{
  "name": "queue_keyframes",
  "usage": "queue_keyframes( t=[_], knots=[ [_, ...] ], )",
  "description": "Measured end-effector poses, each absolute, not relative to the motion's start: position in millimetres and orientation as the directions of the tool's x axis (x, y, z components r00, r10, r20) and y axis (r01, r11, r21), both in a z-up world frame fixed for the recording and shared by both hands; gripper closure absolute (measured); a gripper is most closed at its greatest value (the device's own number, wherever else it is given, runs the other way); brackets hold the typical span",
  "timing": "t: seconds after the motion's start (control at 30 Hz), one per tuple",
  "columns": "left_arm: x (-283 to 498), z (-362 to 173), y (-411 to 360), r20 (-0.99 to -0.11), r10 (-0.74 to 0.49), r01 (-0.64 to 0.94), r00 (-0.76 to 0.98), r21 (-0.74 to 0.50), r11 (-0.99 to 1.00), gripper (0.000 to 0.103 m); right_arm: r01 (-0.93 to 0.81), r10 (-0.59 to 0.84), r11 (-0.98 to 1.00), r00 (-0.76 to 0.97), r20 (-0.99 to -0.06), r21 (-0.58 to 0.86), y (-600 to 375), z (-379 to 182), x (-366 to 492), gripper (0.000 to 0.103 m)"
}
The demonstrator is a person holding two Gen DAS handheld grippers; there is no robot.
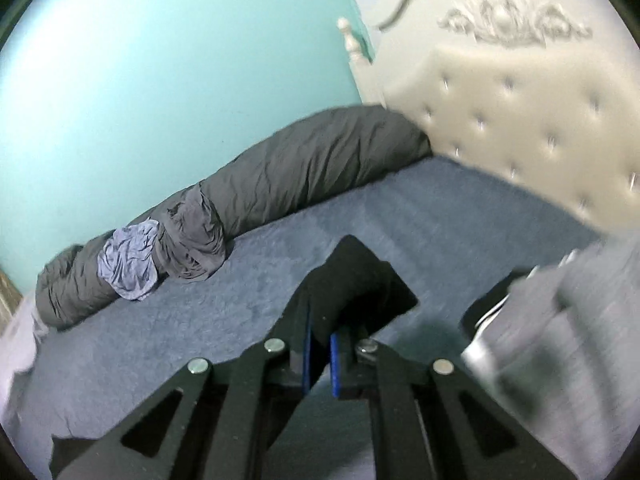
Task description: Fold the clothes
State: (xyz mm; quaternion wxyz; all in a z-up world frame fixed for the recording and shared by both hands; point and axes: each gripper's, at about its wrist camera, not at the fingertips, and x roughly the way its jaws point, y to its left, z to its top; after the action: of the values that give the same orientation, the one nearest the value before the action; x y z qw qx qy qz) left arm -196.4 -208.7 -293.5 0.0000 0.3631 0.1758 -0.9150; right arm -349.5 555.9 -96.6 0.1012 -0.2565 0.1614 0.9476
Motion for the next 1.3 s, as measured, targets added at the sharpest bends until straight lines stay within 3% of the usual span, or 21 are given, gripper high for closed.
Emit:
queue_keyframes(
  t=[0.3, 0.53, 0.87, 1.3],
  knots=[
    [-176, -279, -228, -0.628, 0.113, 0.140, -0.770, -0.340, -0.930, 0.038, -0.207, 0.080, -0.963, -0.831, -0.551, 0.172, 512, -81, -340, 0.096],
    [-168, -292, -256, -0.665, 0.102, 0.193, -0.740, -0.355, -0.915, 0.038, -0.071, 0.001, -0.992, -0.826, -0.564, 0.103, 423, -77, -350, 0.096],
    [-153, -292, -288, -0.658, 0.089, 0.236, -0.748, -0.389, -0.890, 0.038, 0.179, -0.135, -0.984, -0.779, -0.612, -0.012, 243, -79, -359, 0.096],
    [-146, -294, -300, -0.654, 0.100, 0.239, -0.750, -0.410, -0.880, 0.038, 0.506, -0.366, -0.863, -0.617, -0.697, 0.005, 8, -135, -346, 0.096]
  ],
)
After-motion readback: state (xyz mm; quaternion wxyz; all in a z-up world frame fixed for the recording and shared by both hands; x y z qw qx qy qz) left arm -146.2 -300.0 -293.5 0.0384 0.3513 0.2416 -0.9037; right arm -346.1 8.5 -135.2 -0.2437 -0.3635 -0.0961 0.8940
